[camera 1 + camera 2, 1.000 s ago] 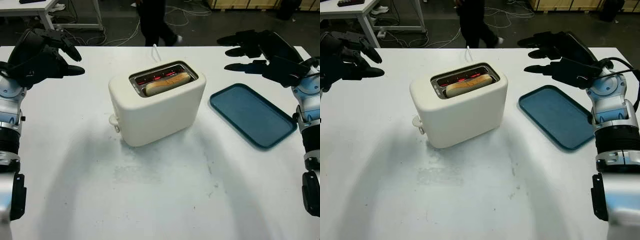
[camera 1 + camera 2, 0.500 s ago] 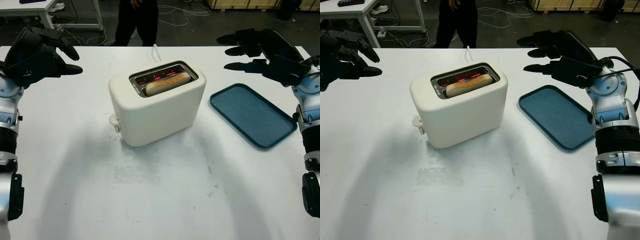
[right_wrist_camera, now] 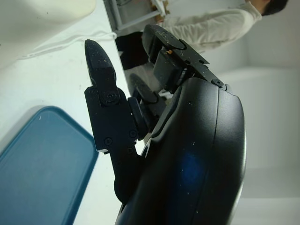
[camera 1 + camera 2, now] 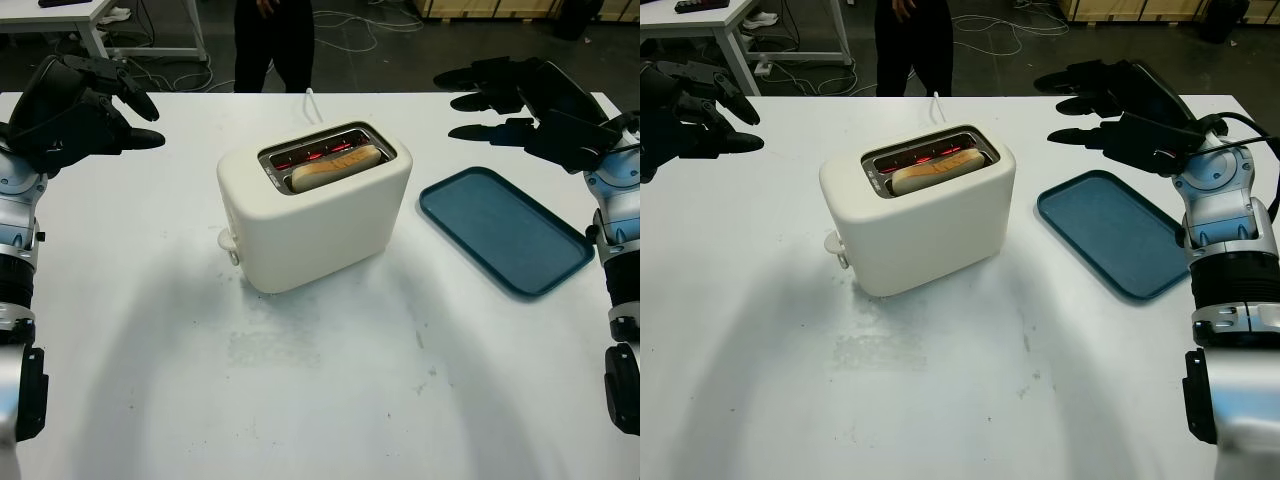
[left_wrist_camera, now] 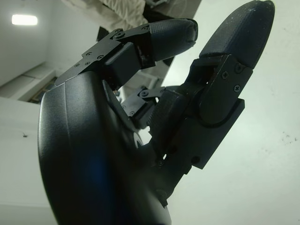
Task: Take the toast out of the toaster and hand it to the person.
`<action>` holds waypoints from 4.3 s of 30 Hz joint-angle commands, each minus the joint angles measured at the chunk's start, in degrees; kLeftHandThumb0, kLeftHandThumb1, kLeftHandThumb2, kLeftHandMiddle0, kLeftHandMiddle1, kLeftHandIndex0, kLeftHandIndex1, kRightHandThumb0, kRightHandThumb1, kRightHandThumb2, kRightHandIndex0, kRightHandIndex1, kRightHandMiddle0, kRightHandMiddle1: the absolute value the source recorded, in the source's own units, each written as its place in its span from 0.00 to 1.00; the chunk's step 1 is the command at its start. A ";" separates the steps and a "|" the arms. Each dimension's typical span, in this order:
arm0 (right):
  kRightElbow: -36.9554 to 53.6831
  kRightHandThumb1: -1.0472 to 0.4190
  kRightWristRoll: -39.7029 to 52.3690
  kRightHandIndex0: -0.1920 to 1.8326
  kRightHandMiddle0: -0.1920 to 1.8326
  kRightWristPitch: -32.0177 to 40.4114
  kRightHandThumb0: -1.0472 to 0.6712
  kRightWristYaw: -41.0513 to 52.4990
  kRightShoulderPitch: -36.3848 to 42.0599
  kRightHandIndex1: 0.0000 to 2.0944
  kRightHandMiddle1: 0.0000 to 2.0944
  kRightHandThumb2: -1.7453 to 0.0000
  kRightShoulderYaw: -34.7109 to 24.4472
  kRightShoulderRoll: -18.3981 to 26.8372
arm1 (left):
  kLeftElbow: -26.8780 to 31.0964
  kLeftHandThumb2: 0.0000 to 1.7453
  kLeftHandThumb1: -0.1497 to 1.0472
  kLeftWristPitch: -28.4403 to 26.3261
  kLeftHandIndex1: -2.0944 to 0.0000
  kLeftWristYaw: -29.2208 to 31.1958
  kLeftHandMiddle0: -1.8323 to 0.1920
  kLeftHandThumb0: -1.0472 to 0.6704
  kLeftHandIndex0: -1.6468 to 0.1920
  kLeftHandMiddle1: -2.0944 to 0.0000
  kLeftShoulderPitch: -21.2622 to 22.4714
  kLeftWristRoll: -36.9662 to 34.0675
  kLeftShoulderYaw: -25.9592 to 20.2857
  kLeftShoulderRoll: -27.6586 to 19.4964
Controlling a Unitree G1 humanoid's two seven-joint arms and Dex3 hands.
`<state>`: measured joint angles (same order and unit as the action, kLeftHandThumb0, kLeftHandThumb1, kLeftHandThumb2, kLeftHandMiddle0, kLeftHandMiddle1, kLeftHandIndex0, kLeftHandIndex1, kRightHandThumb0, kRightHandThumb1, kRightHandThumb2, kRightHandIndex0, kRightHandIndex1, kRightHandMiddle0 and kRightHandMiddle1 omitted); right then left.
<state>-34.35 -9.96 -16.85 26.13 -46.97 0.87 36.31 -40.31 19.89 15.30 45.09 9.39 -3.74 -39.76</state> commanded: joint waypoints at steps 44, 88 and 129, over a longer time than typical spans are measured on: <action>2.16 0.12 0.45 0.47 0.43 1.74 0.39 0.59 0.63 0.00 0.00 1.00 -0.24 0.55 | -0.53 0.00 0.75 1.54 0.49 0.24 0.37 0.00 0.38 0.50 -1.14 -0.47 -0.51 -0.60; 1.46 0.12 0.99 0.48 0.43 0.13 0.39 1.22 0.37 0.00 0.00 1.00 -0.28 0.24 | -0.29 0.00 0.74 0.80 0.49 0.39 0.38 0.00 0.39 0.50 -0.70 0.08 -0.07 -0.76; 1.50 0.12 0.97 0.48 0.44 0.31 0.38 1.62 0.02 0.00 0.00 1.00 0.26 0.70 | 1.07 0.00 0.72 -0.84 0.51 0.11 0.39 0.00 0.39 0.51 -0.47 0.59 0.27 -0.59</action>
<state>-33.53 -8.63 -16.51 27.88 -46.84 1.05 36.37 -39.70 19.14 15.75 44.54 9.44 -3.67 -39.76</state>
